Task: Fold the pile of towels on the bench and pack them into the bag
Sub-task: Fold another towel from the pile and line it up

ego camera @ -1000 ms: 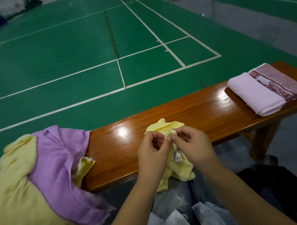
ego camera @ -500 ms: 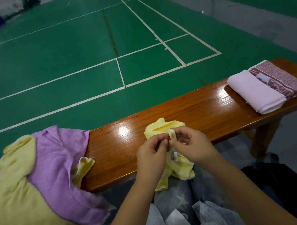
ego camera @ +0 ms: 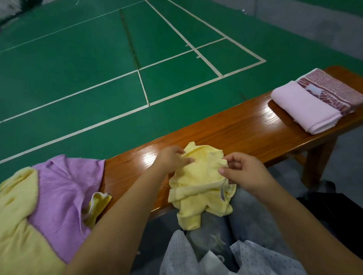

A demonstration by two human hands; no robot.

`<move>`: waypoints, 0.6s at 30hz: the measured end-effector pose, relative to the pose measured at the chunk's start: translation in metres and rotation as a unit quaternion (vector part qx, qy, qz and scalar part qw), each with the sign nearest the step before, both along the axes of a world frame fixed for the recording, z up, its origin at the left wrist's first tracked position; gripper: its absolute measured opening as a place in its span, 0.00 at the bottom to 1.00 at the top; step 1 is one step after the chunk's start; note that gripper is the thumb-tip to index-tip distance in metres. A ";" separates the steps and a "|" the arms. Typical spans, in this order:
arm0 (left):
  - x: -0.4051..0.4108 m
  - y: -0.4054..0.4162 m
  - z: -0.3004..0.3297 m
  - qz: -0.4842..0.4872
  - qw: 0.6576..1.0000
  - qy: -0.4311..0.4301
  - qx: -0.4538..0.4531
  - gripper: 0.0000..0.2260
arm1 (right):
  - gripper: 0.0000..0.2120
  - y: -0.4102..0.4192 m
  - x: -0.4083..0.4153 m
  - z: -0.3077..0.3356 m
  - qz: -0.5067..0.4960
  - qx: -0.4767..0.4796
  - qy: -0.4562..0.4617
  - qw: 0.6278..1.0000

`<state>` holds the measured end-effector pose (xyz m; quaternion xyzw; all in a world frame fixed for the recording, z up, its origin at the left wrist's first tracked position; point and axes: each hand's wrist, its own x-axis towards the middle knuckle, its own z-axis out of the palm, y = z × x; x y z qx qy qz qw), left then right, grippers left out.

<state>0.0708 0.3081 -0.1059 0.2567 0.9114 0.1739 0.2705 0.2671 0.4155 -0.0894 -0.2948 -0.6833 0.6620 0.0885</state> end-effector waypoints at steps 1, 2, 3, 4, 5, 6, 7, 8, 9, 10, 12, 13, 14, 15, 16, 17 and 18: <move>-0.003 0.000 -0.005 -0.028 0.999 0.006 -0.029 0.19 | 0.07 0.001 0.001 0.000 0.000 -0.005 -0.001 1.000; -0.006 -0.001 -0.009 -0.030 0.999 0.020 -0.035 0.17 | 0.07 0.003 0.004 0.000 -0.003 -0.007 -0.003 1.000; -0.011 -0.003 -0.012 -0.021 0.999 0.042 -0.025 0.13 | 0.06 0.005 0.007 0.000 -0.008 -0.009 -0.004 1.000; -0.017 -0.006 -0.011 -0.003 0.998 0.058 -0.017 0.11 | 0.06 0.009 0.010 0.000 -0.017 -0.012 -0.004 1.000; -0.023 -0.010 -0.008 0.028 0.998 0.052 0.001 0.09 | 0.06 0.013 0.013 0.001 -0.028 -0.016 -0.004 0.999; -0.028 -0.014 -0.003 0.073 0.997 0.023 0.030 0.08 | 0.06 0.017 0.015 0.002 -0.041 -0.020 -0.002 0.999; -0.033 -0.018 0.005 0.121 0.990 -0.018 0.065 0.06 | 0.06 0.022 0.017 0.004 -0.055 -0.024 0.000 0.998; -0.038 -0.023 0.016 0.162 0.980 -0.056 0.101 0.05 | 0.06 0.028 0.018 0.007 -0.070 -0.023 0.004 0.997; -0.042 -0.029 0.028 0.191 0.968 -0.084 0.136 0.04 | 0.06 0.033 0.017 0.011 -0.083 -0.016 0.009 0.996; -0.047 -0.034 0.041 0.207 0.958 -0.108 0.168 0.04 | 0.06 0.040 0.015 0.017 -0.093 -0.001 0.015 0.996; -0.056 -0.045 0.072 0.208 0.939 -0.149 0.230 0.05 | 0.06 0.052 0.006 0.031 -0.108 0.033 0.031 0.993; -0.059 -0.051 0.087 0.199 0.933 -0.158 0.256 0.05 | 0.07 0.059 0.000 0.041 -0.114 0.047 0.044 0.991; -0.063 -0.056 0.104 0.191 0.928 -0.158 0.277 0.06 | 0.07 0.065 -0.006 0.051 -0.120 0.058 0.062 0.989; -0.066 -0.061 0.120 0.186 0.924 -0.153 0.298 0.07 | 0.08 0.072 -0.011 0.062 -0.126 0.069 0.082 0.986; -0.069 -0.066 0.135 0.183 0.917 -0.146 0.323 0.07 | 0.09 0.077 -0.016 0.074 -0.131 0.084 0.102 0.983; -0.072 -0.072 0.150 0.183 0.909 -0.136 0.350 0.08 | 0.09 0.082 -0.021 0.086 -0.138 0.100 0.122 0.978; -0.076 -0.078 0.164 0.181 0.902 -0.120 0.374 0.08 | 0.10 0.087 -0.025 0.096 -0.147 0.115 0.143 0.972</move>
